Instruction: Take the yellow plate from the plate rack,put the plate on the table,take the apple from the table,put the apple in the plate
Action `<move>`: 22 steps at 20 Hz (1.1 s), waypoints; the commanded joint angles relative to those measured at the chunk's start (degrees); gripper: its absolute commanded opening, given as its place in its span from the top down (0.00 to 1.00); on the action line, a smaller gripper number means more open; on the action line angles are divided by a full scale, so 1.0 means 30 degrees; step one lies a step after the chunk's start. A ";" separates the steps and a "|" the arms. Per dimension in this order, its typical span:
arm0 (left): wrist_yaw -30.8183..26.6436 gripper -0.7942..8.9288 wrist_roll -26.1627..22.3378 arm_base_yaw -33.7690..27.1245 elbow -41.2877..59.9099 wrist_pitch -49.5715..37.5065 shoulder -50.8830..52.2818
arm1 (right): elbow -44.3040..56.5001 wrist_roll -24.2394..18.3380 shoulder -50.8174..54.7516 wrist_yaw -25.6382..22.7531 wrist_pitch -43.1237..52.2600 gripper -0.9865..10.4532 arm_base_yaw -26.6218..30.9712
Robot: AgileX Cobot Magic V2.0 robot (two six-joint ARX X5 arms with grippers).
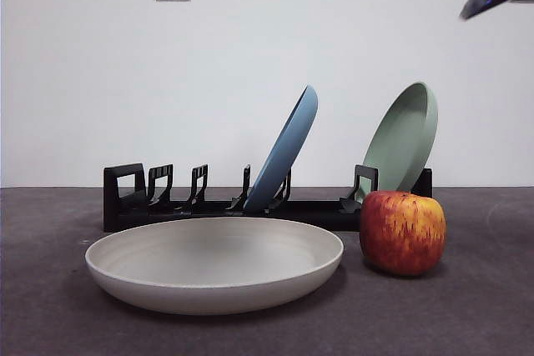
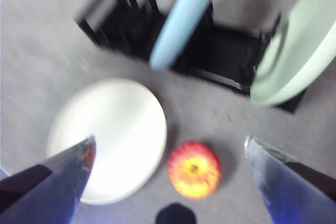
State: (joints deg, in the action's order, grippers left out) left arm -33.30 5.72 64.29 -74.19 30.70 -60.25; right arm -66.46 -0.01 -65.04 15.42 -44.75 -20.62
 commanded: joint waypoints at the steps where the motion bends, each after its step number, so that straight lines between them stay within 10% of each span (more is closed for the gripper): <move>1: -0.1384 0.62 -0.0503 0.0015 0.0073 0.0015 0.2142 | -0.0423 -0.0539 -0.1690 -0.1377 -0.0342 0.46 -0.1013; 16: -0.5450 0.62 -0.1530 0.0022 0.0080 0.1005 0.7388 | -0.0430 -0.0736 -1.2335 -0.2623 -0.0342 0.48 -0.2025; 22: -0.6040 0.62 -0.1661 0.0022 0.0073 0.1603 0.7388 | -0.0430 -0.0648 -1.2750 -0.2696 -0.0262 0.93 -0.2076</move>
State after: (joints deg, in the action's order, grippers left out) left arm -50.98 1.45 64.29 -74.22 35.62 -38.17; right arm -67.81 -1.56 -102.96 7.35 -45.58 -26.65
